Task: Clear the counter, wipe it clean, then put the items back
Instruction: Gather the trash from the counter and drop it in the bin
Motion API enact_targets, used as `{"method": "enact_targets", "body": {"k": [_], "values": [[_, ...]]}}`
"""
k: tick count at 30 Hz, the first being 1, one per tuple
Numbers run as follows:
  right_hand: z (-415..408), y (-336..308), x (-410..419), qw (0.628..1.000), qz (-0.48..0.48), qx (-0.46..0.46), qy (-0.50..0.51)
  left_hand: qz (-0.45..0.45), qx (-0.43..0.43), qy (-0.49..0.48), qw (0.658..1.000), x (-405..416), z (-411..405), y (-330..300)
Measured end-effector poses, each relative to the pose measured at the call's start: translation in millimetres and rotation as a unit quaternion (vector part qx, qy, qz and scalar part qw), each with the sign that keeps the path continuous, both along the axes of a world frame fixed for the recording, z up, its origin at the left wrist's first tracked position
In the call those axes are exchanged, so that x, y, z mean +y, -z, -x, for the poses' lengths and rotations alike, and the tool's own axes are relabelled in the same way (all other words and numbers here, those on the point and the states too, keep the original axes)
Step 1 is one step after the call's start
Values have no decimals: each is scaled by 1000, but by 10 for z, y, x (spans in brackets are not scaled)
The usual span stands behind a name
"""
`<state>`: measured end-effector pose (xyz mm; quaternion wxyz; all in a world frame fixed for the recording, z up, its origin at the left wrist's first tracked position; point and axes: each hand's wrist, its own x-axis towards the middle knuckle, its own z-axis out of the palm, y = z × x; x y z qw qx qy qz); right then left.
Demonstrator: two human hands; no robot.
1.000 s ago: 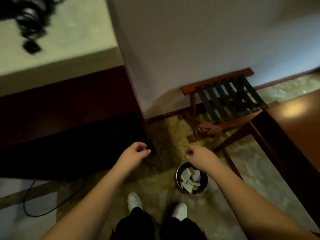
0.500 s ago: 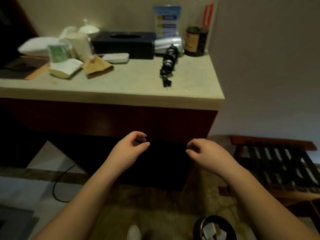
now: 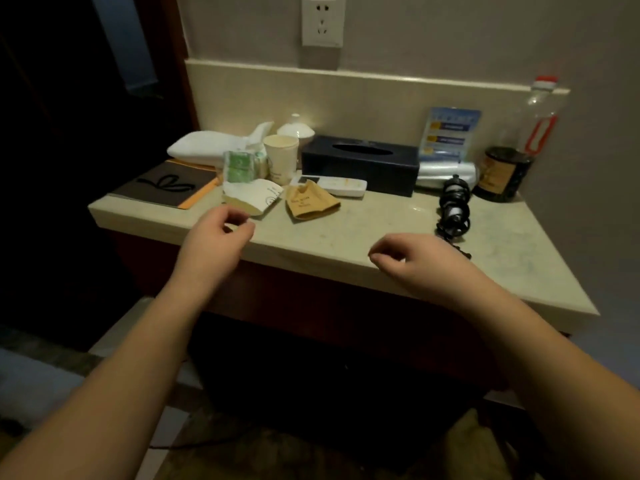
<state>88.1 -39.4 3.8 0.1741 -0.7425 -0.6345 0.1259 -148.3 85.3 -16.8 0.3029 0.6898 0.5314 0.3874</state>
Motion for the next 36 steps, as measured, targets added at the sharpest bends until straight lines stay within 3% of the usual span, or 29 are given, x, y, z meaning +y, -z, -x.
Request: {"method": "enact_targets", "body": {"k": [6, 13, 19, 28, 36], "values": [[135, -157, 1014, 999, -39, -8, 31, -21, 194, 2, 981, 1043, -67, -213], [206, -71, 1781, 994, 20, -10, 111, 48, 350, 34, 935, 1554, -249, -212], [288, 0, 2025, 987, 77, -18, 140, 75, 373, 62, 923, 1704, -264, -178], [341, 12, 2144, 984, 88, 6, 155, 71, 350, 66, 932, 1710, -362, -172], [218, -110, 1979, 961, 1, 233, 148, 91, 277, 93, 952, 1693, -295, -371]]}}
